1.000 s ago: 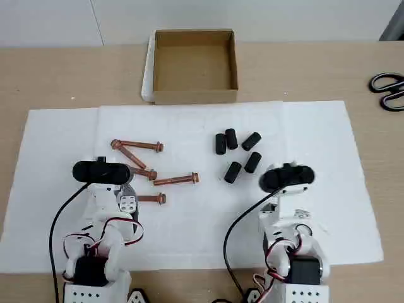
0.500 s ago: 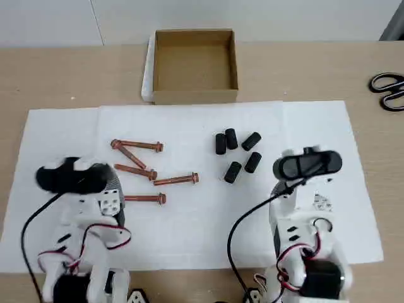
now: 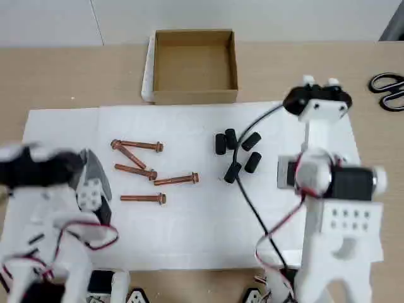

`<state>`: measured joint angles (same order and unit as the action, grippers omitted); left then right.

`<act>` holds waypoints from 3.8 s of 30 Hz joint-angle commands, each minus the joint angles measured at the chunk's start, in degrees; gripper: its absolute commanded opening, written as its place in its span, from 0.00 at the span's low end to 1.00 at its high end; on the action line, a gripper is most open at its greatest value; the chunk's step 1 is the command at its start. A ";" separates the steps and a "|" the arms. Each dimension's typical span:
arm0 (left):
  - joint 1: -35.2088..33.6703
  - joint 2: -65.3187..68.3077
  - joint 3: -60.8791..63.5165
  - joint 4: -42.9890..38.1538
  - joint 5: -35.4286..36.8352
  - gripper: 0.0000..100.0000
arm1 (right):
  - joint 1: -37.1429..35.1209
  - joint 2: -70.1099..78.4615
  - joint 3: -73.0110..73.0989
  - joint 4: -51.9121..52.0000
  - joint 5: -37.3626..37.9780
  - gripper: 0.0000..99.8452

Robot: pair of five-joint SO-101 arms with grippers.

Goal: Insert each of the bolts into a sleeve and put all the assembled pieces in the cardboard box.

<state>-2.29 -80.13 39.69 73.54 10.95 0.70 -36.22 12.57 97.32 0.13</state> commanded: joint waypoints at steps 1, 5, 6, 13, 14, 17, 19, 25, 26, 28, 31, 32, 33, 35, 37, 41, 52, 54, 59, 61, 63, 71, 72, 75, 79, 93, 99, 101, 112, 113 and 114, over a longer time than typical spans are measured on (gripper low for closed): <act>0.18 16.88 -15.78 5.10 3.96 0.01 | -0.04 4.35 -5.01 1.10 2.99 0.00; 0.18 30.24 -29.41 15.21 1.41 0.01 | -0.04 5.05 -5.10 1.10 8.79 0.00; 0.18 32.44 -32.04 17.85 0.09 0.01 | -0.04 5.14 -4.92 1.19 10.37 0.00; 0.09 41.05 -35.74 23.12 -12.31 0.01 | -0.04 6.29 -4.92 1.01 17.49 0.01; 0.18 42.02 -35.74 23.03 -12.31 0.01 | 0.31 7.08 -4.84 1.01 17.49 0.01; 0.09 45.19 -35.74 23.82 -12.66 0.01 | 1.98 10.51 -3.69 1.19 17.41 0.01; 0.18 47.82 -35.74 25.49 -15.21 0.02 | 3.74 12.70 -2.73 1.19 17.58 0.01; 1.05 55.74 -33.19 26.99 -25.05 0.08 | 8.75 14.55 -1.76 1.27 18.90 0.01; 2.02 56.79 -32.40 26.99 -27.08 0.09 | 9.01 14.55 -1.76 1.36 19.96 0.01; 4.92 58.81 -30.55 26.90 -31.21 0.09 | 9.10 14.55 -1.76 1.45 21.19 0.01; 10.64 61.45 -28.70 26.90 -36.31 0.09 | 9.10 14.55 -1.23 1.54 21.63 0.01; 12.66 62.24 -28.44 26.90 -37.98 0.09 | 8.84 14.55 -0.62 1.54 22.07 0.01; 14.42 63.03 -28.44 26.90 -39.74 0.09 | 8.84 14.55 0.26 1.36 22.33 0.01; 17.41 64.88 -28.44 26.90 -43.16 0.09 | 8.84 14.73 2.02 1.19 22.42 0.01; 19.25 66.99 -28.44 26.90 -46.95 0.09 | 8.84 14.55 3.60 1.19 22.42 0.01; 19.96 71.30 -28.44 26.81 -54.95 0.09 | 9.36 14.55 5.63 1.54 22.42 0.01; 19.87 79.56 -28.62 19.60 -67.34 0.09 | 10.77 14.55 7.74 1.54 22.24 0.01; 19.87 80.35 -28.62 17.05 -67.34 0.09 | 10.77 14.55 7.82 1.54 22.24 0.01; 20.13 82.20 -28.62 11.60 -65.32 0.09 | 10.77 14.55 7.91 1.54 22.24 0.01; 20.22 82.81 -28.62 10.46 -64.09 0.09 | 10.77 14.55 8.44 1.54 22.24 0.01; 20.22 83.25 -28.62 10.20 -63.82 0.09 | 10.77 14.55 9.58 1.54 22.15 0.01; 21.01 83.25 -28.53 10.37 -62.77 0.09 | 10.77 14.55 12.57 1.10 22.24 0.01; 21.19 83.34 -28.53 10.20 -62.77 0.09 | 10.77 14.55 12.57 1.10 22.24 0.01; 21.45 83.34 -28.53 9.05 -62.59 0.09 | 10.77 14.55 12.57 1.10 22.24 0.01; 21.19 83.43 -28.44 3.96 -60.75 0.09 | 10.77 14.55 12.57 1.10 22.24 0.01; 22.51 91.16 -29.93 -0.44 -56.18 0.13 | 12.00 14.55 12.75 1.01 22.33 0.01; 22.59 91.69 -29.93 -0.35 -56.18 0.13 | 15.25 14.55 12.75 0.92 22.59 0.01; 23.03 91.69 -29.85 -0.26 -56.18 0.13 | 15.43 14.55 12.75 0.92 22.59 0.01; 25.58 92.57 -29.76 2.90 -56.18 0.13 | 15.25 14.64 12.75 0.13 22.68 0.01; 25.58 93.45 -29.93 2.90 -56.26 0.13 | 15.25 14.64 12.75 0.13 22.68 0.01; 25.41 94.59 -30.02 2.81 -56.26 0.13 | 15.34 14.55 12.75 0.22 22.68 0.01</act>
<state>23.21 13.41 11.30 76.09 -45.41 15.56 -21.45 25.49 98.02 22.20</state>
